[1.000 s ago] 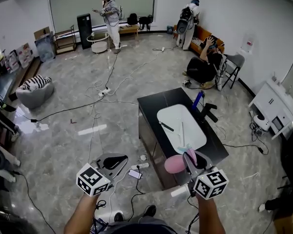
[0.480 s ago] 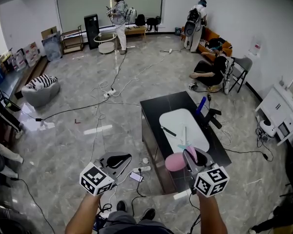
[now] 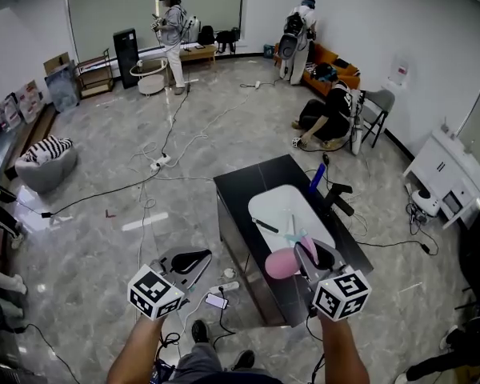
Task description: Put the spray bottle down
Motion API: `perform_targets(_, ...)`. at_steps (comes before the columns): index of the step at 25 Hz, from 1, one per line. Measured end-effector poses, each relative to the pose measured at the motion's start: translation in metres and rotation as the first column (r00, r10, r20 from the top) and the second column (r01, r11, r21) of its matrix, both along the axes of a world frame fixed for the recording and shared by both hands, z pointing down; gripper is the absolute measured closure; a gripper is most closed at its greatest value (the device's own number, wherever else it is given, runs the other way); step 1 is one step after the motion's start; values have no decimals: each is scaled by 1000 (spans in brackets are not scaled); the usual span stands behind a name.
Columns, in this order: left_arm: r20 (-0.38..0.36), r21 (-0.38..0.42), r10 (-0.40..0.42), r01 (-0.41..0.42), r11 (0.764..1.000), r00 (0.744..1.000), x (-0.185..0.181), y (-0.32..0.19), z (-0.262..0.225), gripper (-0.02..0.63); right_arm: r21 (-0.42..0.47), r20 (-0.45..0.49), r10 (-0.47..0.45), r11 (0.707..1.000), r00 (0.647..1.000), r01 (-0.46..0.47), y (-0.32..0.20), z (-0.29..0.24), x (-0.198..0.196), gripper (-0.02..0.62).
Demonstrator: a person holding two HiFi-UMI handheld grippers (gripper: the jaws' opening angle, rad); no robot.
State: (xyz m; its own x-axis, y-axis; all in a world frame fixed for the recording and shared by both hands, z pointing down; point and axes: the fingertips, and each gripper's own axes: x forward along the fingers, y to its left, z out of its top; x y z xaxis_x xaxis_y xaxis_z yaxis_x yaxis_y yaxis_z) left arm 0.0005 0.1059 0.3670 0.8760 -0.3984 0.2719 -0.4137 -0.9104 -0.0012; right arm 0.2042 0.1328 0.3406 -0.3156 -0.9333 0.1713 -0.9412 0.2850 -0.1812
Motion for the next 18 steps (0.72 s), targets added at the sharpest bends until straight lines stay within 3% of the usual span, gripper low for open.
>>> perform_targets(18,-20,0,142,-142,990,990,-1,-159,0,600,-28,-35,147,989,989,-148,-128,7,-8,499)
